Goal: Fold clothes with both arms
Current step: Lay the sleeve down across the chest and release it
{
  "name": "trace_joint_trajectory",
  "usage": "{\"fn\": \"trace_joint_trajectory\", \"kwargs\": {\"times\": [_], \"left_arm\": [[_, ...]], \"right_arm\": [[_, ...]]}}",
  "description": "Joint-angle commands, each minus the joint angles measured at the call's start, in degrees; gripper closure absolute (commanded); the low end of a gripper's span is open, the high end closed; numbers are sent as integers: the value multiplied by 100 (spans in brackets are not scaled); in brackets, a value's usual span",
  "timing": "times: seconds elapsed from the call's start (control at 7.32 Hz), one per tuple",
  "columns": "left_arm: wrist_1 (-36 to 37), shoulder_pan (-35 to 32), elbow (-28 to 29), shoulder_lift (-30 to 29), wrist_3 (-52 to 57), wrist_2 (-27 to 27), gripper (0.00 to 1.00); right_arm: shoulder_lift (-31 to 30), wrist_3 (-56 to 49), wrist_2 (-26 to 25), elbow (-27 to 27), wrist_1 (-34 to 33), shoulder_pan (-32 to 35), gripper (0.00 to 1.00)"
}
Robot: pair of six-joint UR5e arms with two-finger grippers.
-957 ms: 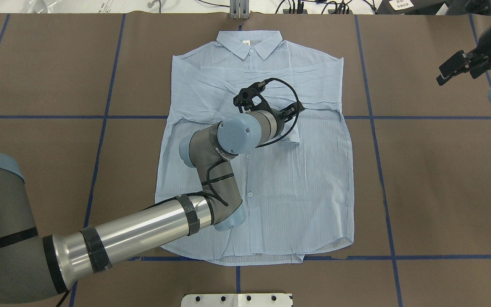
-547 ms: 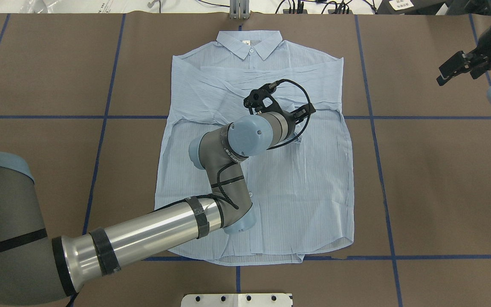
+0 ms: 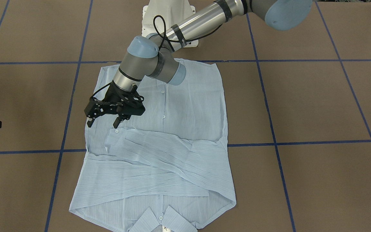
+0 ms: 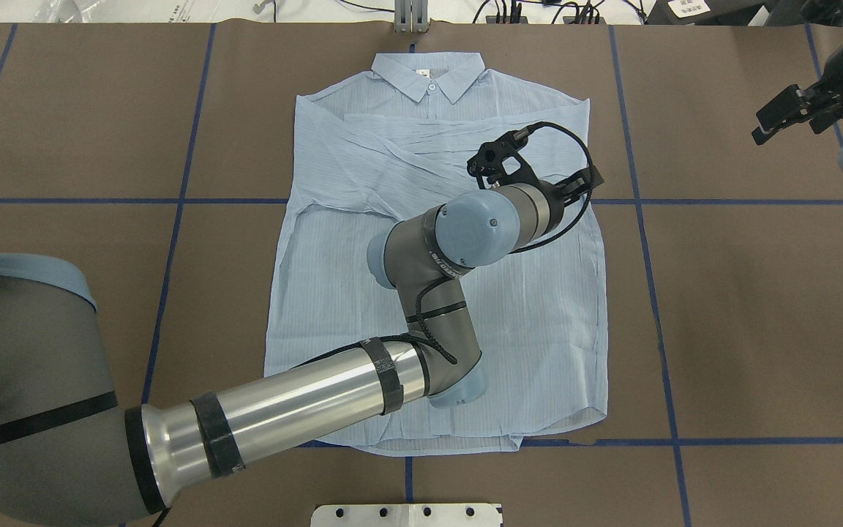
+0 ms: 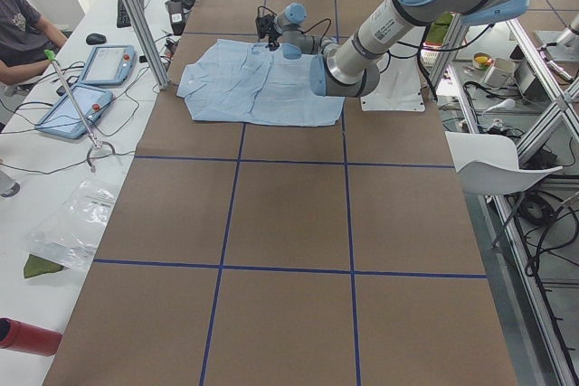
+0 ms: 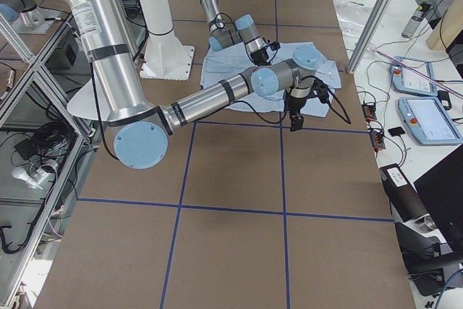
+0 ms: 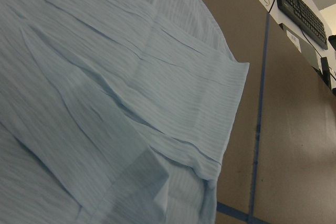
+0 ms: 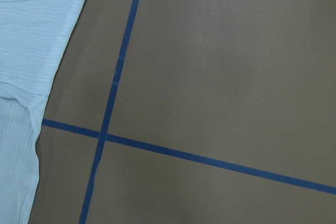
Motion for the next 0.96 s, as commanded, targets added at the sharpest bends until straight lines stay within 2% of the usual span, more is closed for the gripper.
{"fn": "trace_joint_trajectory", "kwargs": {"times": [0.0,0.14,0.27,0.55,0.68,0.82], "left_arm": [[-125,-15,53,-67,85,-9,1],[-72,-67,18,-23,208,-44,1],[7,-94,-382,317,218,-61,1],[1179,-313,-2432,1597,226,-935,2],[1385,-392,-3348,2334,296,-993,2],[1822,-402,-3931,2751,532,-993,2]], "right_arm": [[-7,9,25,27,0,14,0],[-16,9,77,70,0,14,0],[-103,17,104,210,0,14,0],[-314,820,244,640,17,-21,0],[-489,1113,245,1069,17,-213,0],[-795,1664,210,1560,35,-545,0]]}}
